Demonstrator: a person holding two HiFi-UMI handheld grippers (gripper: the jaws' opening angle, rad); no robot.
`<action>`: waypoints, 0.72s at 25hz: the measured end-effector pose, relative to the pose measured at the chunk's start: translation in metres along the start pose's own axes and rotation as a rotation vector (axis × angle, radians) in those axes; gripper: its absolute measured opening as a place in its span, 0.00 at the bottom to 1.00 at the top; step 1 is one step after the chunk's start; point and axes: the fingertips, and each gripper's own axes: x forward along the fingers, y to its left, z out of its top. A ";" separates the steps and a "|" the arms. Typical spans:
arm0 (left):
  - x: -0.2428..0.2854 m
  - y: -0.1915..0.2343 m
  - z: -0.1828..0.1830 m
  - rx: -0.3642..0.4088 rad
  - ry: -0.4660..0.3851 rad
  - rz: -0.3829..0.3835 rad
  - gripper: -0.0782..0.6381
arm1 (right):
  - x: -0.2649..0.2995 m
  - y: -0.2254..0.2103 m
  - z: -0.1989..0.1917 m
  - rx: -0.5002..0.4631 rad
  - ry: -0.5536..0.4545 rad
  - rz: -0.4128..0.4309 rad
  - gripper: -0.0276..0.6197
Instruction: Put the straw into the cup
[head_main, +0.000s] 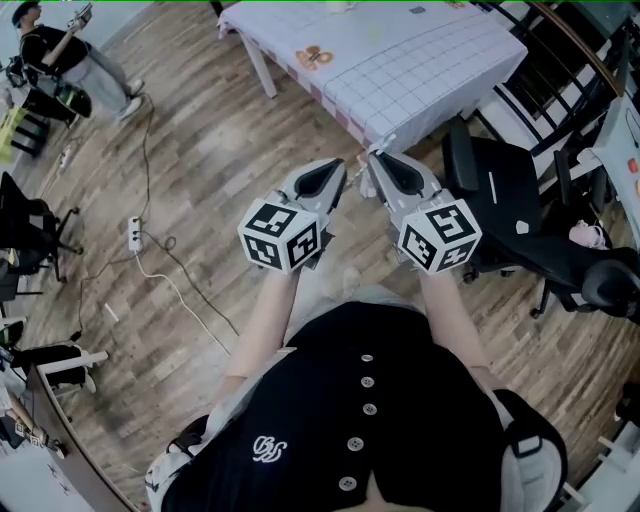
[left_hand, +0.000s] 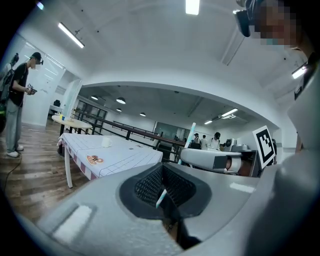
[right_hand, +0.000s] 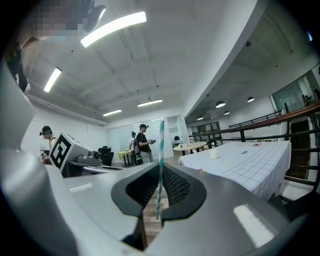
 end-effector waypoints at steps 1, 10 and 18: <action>0.010 0.003 0.001 -0.005 0.001 -0.002 0.11 | 0.006 -0.010 -0.002 0.003 0.007 0.002 0.08; 0.061 0.033 0.004 -0.053 0.020 0.009 0.11 | 0.034 -0.071 -0.009 0.052 0.046 -0.036 0.08; 0.090 0.069 0.003 -0.084 0.031 0.008 0.11 | 0.066 -0.092 -0.015 0.050 0.062 -0.040 0.08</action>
